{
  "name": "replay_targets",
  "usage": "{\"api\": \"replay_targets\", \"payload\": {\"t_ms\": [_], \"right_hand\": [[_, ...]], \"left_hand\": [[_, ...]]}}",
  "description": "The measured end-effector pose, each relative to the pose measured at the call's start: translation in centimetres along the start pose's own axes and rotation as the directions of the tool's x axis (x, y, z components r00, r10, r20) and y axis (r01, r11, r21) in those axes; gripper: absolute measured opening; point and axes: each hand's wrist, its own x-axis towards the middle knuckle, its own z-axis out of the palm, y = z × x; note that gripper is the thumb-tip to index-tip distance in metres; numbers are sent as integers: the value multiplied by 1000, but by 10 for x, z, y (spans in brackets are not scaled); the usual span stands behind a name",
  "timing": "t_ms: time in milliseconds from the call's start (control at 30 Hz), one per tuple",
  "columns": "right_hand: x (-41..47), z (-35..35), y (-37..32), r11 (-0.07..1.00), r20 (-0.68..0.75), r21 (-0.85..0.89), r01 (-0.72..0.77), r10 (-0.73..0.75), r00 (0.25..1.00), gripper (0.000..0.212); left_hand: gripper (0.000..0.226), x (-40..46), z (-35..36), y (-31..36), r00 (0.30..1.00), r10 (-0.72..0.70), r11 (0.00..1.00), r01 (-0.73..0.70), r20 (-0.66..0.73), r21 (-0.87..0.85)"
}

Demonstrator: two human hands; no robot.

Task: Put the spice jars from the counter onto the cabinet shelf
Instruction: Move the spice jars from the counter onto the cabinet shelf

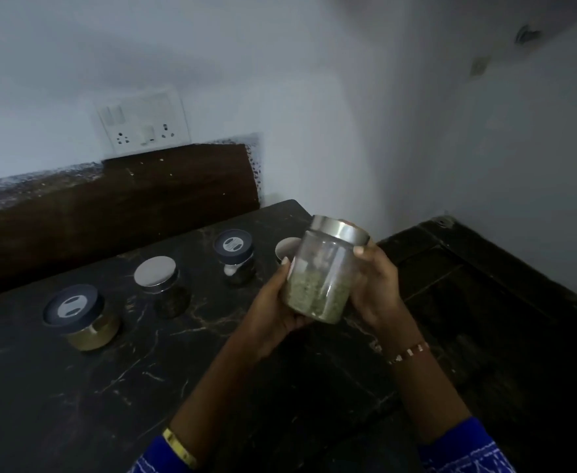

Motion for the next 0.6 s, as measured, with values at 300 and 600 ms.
{"api": "replay_targets", "payload": {"t_ms": [300, 600], "right_hand": [[3, 57, 23, 968, -169, -242, -61, 20, 985, 32], [-13, 97, 35, 953, -83, -268, -140, 122, 989, 34]], "left_hand": [[42, -29, -10, 14, 949, 200, 980, -194, -242, 49], [24, -52, -32, 30, 806, 395, 919, -357, -441, 169]]}}
